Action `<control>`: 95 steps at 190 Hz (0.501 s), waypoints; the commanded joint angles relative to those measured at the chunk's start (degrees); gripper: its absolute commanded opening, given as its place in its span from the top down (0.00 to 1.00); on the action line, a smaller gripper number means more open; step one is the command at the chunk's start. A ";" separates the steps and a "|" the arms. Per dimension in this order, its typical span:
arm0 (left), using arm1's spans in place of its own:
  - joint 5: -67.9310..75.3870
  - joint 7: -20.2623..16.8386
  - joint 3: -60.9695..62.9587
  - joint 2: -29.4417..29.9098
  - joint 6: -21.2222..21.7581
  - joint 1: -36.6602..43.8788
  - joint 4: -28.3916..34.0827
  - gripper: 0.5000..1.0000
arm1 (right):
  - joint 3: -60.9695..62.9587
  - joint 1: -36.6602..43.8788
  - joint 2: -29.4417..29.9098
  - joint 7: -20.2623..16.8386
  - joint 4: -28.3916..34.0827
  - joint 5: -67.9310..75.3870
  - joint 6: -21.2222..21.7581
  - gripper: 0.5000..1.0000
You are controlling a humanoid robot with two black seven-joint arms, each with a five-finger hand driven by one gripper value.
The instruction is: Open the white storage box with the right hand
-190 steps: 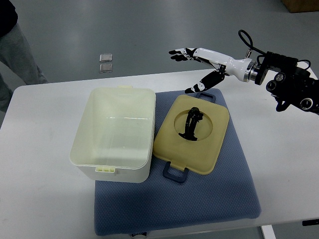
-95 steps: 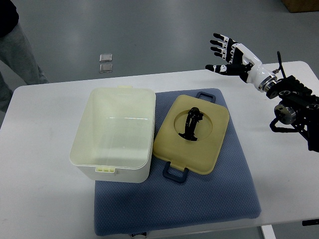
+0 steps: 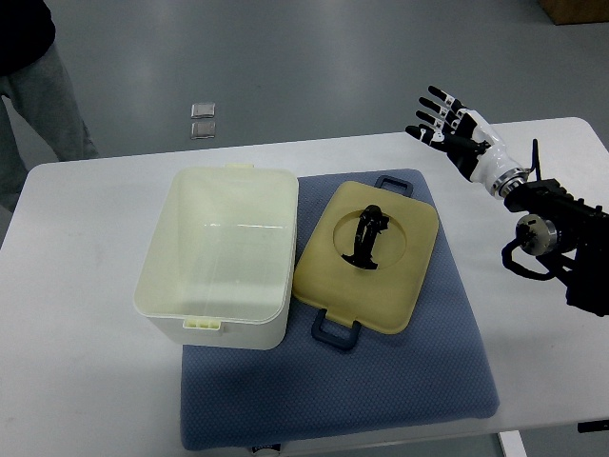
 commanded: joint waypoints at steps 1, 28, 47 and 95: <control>0.00 0.04 0.07 0.00 0.02 0.00 0.00 0.00 | 0.10 -1.12 0.92 0.41 0.02 0.51 0.95 0.15; 0.00 0.04 0.07 0.00 0.02 0.00 0.00 0.00 | 3.80 -2.18 1.89 1.82 -0.33 0.43 0.77 0.14; 0.00 0.04 -0.02 0.00 0.02 0.00 0.00 0.00 | 7.57 -3.67 2.06 1.82 -2.00 0.34 0.68 0.14; 0.00 0.04 0.07 0.00 0.02 0.35 0.00 0.00 | 8.10 -4.29 2.94 1.91 -4.38 -0.28 0.60 0.14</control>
